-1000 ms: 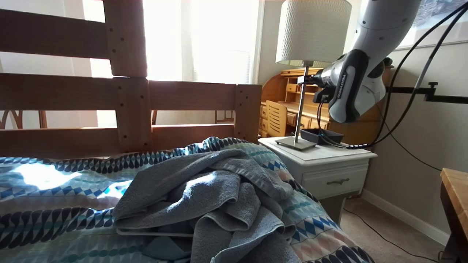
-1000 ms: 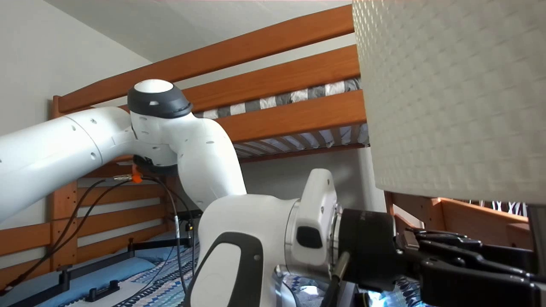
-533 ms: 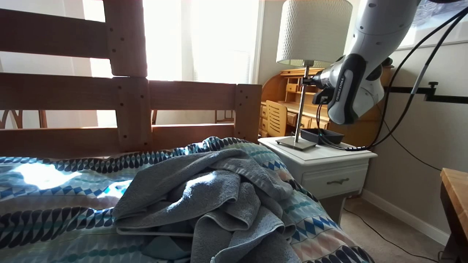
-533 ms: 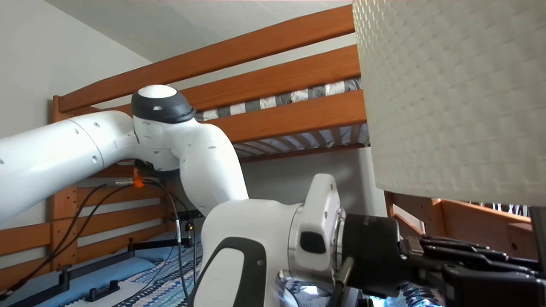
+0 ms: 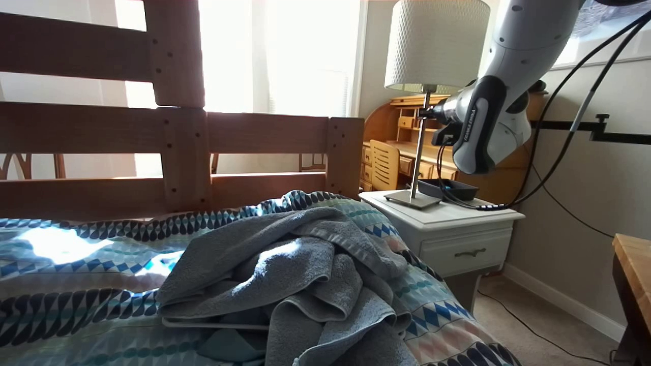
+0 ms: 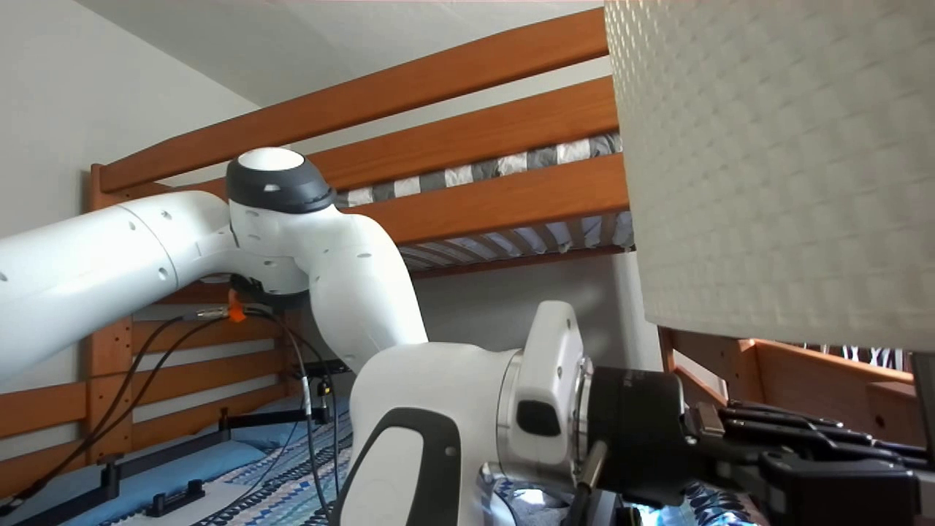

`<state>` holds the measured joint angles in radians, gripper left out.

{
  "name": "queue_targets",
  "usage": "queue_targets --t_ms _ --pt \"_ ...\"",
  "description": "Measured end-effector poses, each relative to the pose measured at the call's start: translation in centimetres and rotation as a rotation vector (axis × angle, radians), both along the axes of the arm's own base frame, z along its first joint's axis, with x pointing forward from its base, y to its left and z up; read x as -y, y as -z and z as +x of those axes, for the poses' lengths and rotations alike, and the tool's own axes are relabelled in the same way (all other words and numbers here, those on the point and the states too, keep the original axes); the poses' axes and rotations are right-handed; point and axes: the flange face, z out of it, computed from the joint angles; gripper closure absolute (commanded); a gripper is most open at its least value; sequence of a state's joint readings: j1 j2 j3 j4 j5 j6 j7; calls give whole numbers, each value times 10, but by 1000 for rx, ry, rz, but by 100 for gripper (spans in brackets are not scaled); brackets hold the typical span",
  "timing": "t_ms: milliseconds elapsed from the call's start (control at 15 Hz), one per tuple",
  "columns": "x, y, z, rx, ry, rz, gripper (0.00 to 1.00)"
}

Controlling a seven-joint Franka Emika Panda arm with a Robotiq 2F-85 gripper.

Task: Move the lamp backwards.

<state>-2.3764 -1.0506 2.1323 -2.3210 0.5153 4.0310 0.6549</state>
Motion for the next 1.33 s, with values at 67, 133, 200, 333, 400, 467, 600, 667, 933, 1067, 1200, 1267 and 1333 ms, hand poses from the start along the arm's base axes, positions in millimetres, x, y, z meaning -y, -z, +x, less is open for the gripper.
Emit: queue_targets --t_ms 67,133,200,333,400,467,600,667,933,1067,1200,1267,1333 --pt "-1 0 0 3 6 5 95" --pt "-2 0 1 7 14 11 95" --pt "-3 -1 2 12 25 20 95" --pt "-7 -2 4 22 54 41 95" --pt "-8 -3 6 26 70 50 95" --pt "-10 -4 7 28 84 57 95" --pt "-13 -4 10 33 108 66 95" --pt "-14 -5 11 35 118 70 95" --pt "-18 -8 18 34 146 83 95" --pt "-22 -10 23 31 154 97 95" --pt "-25 -14 29 24 165 114 95" --pt "-27 -16 31 22 170 124 95" --pt "-29 -18 34 21 177 133 95"
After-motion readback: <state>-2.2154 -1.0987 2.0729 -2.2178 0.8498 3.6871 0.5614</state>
